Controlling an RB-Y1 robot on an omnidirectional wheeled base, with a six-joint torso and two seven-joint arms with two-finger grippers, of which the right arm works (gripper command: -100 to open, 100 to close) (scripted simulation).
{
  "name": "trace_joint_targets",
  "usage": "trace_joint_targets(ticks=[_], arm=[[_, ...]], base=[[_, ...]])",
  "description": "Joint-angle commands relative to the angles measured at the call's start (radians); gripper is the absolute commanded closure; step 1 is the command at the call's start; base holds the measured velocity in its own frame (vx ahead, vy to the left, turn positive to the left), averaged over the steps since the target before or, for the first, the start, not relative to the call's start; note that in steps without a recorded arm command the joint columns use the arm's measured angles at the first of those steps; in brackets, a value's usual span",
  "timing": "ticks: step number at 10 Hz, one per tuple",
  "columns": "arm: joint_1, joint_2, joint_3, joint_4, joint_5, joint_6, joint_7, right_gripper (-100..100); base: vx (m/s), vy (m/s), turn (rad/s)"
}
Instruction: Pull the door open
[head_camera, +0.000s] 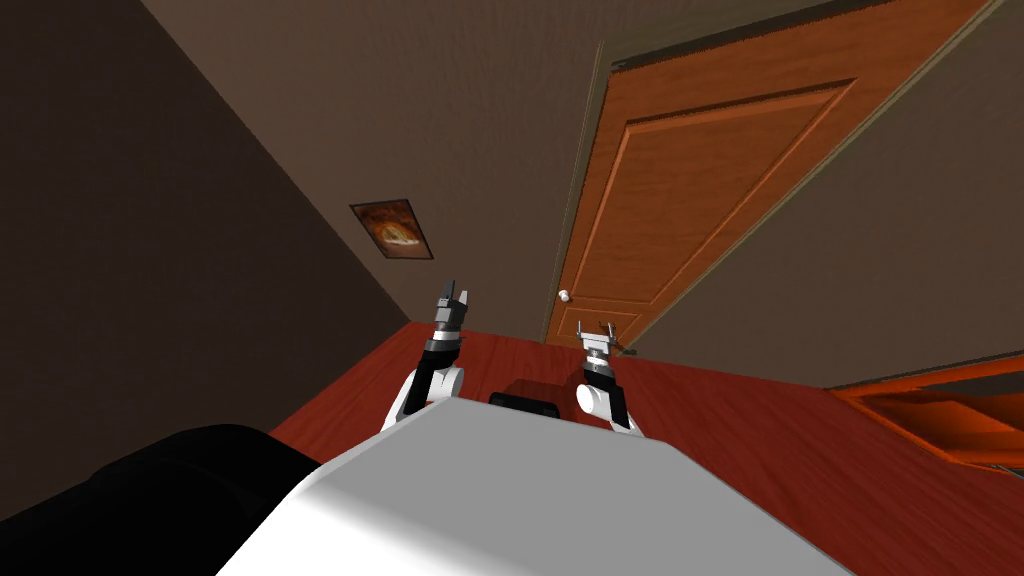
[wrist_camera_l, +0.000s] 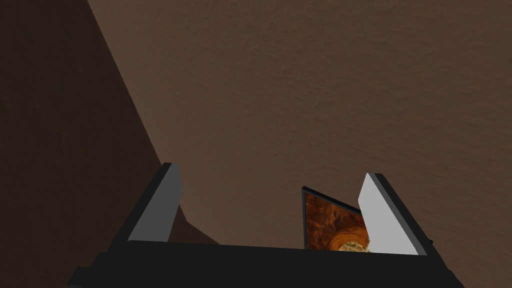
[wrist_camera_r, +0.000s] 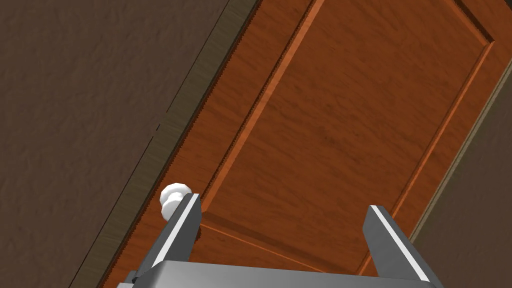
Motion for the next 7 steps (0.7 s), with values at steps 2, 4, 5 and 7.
trace_joint_targets(ticks=[2,4,5,7], arm=[[-0.028,-0.009,0.004,0.07,-0.036,-0.009,-0.043,-100],[-0.055,-0.018,0.012,0.139,-0.077,-0.023,-0.092,-100],[-0.055,-0.018,0.012,0.144,-0.077,-0.023,-0.092,-100],[-0.081,-0.028,0.02,0.209,-0.118,-0.036,-0.14,-100]], base=[[0.046,-0.04,0.124],[0.071,-0.063,0.179],[0.062,-0.049,0.09],[0.048,-0.044,0.162]])
